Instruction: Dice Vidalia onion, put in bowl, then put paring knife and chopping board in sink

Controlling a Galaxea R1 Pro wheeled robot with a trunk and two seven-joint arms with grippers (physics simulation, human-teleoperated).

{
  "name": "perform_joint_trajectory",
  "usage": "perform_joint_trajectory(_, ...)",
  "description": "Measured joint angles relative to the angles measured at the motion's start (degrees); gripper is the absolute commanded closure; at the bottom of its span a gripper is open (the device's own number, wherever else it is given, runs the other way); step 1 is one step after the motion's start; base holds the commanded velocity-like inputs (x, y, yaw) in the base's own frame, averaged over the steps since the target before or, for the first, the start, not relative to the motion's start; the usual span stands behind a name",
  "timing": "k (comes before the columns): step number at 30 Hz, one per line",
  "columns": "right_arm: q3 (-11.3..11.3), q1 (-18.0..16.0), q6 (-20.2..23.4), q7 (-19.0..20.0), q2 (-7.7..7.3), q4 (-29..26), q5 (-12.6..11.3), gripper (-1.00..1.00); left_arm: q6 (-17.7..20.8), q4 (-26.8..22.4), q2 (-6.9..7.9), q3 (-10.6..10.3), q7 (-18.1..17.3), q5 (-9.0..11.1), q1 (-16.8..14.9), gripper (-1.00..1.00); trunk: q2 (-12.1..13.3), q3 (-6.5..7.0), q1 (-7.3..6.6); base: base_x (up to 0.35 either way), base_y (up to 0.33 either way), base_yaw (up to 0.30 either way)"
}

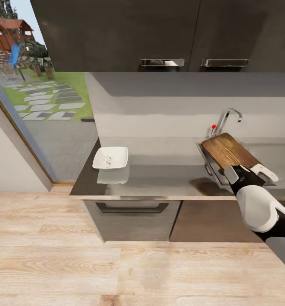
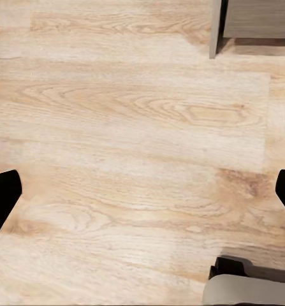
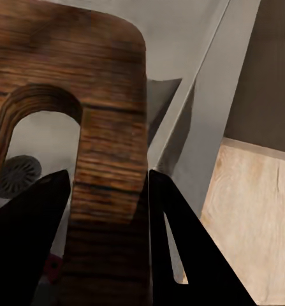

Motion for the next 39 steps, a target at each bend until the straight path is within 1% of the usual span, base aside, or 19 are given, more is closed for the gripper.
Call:
perform_joint_trajectory(2,-0.18,0.0,0.3,-0.37,0.59,-0.21,-0.4,1.0,0.16,-0.04,-0.31,-0.03,2.6,-0.17,0.01,-1.0,0.0,0.0,0.0,0.0,0.0,0.0)
perform_joint_trajectory(4,-0.41,0.0,1.75,-1.36,0.91,-0.26,-0.91,1.0,0.23,-0.07,-0.48,-0.04,3.83,-0.17,0.01,-1.0,0.0,0.0,0.0,0.0,0.0,0.0)
perform_joint_trajectory(5,-0.42,-0.01,2.23,-1.8,0.96,-0.32,-0.8,1.0,0.24,-0.09,-0.52,0.0,4.07,-0.14,0.01,-1.0,0.0,0.0,0.0,0.0,0.0,0.0)
perform_joint_trajectory(9,-0.43,-0.02,3.8,-3.53,0.93,-0.79,-0.83,1.0,0.25,-0.1,-0.66,0.04,4.42,0.22,0.02,-1.0,0.0,0.0,0.0,0.0,0.0,0.0)
perform_joint_trajectory(12,-0.57,-0.09,7.1,-4.07,0.75,-1.0,-0.99,1.0,0.25,-0.1,-0.71,0.04,4.42,0.66,0.01,-1.0,0.0,0.0,0.0,0.0,0.0,0.0)
perform_joint_trajectory(14,-0.47,-0.19,9.44,-4.65,0.63,-2.09,-0.61,1.0,0.25,-0.11,-0.74,0.05,4.45,0.83,0.02,-1.0,0.0,0.0,0.0,0.0,0.0,0.0)
perform_joint_trajectory(15,-0.43,-0.24,10.32,-5.32,0.6,-2.86,-0.47,1.0,0.25,-0.11,-0.75,0.05,4.48,0.88,0.02,-1.0,0.0,0.0,0.0,0.0,0.0,0.0)
perform_joint_trajectory(16,-0.44,-0.3,11.21,-6.88,0.55,-3.87,-0.29,1.0,0.25,-0.11,-0.76,0.06,4.5,0.92,0.03,-1.0,0.0,0.0,0.0,0.0,0.0,0.0)
perform_joint_trajectory(17,-0.47,-0.34,11.89,-9.61,0.47,-5.14,-0.25,1.0,0.34,-0.09,-0.77,0.07,4.51,0.96,0.03,-1.0,0.0,0.0,0.0,0.0,0.0,0.0)
perform_joint_trajectory(21,-0.46,-0.65,13.06,-11.34,-0.03,-6.76,-0.64,1.0,0.44,-0.04,-0.75,0.06,4.51,0.99,0.03,-1.0,0.0,0.0,0.0,0.0,0.0,0.0)
perform_joint_trajectory(25,-0.46,-3.27,16.73,-12.75,-0.18,-7.63,-0.77,1.0,0.81,-0.02,-0.73,0.09,4.5,0.99,0.09,-1.0,0.0,0.01,0.0,0.0,0.0,0.0)
perform_joint_trajectory(31,-0.49,-6.27,19.36,-14.39,-0.21,-7.72,-0.98,1.0,0.95,-0.02,-0.74,0.07,4.51,1.02,0.42,-1.0,0.0,0.01,0.0,0.0,0.0,0.0)
perform_joint_trajectory(33,-0.6,-7.3,20.57,-14.75,-0.14,-7.24,-1.31,1.0,0.95,-0.01,-0.75,0.1,4.51,1.02,0.64,-1.0,0.0,0.0,0.0,0.0,0.0,0.0)
perform_joint_trajectory(35,-0.66,-7.47,20.8,-14.92,-0.09,-6.99,-1.76,1.0,0.96,-0.03,-0.72,0.08,4.51,1.02,0.74,-1.0,0.0,0.0,0.0,0.0,-0.045,0.0)
perform_joint_trajectory(37,-0.74,-7.54,20.8,-15.47,0.02,-6.8,-2.86,1.0,0.96,-0.06,-0.72,0.11,4.51,1.05,0.79,-1.0,0.01,0.0,0.0,0.023,-0.151,0.0)
perform_joint_trajectory(39,-0.77,-7.59,20.65,-17.09,0.21,-6.7,-4.51,1.0,0.97,-0.1,-0.7,0.34,4.5,1.45,0.81,-1.0,0.0,-0.01,0.0,0.061,-0.218,0.0)
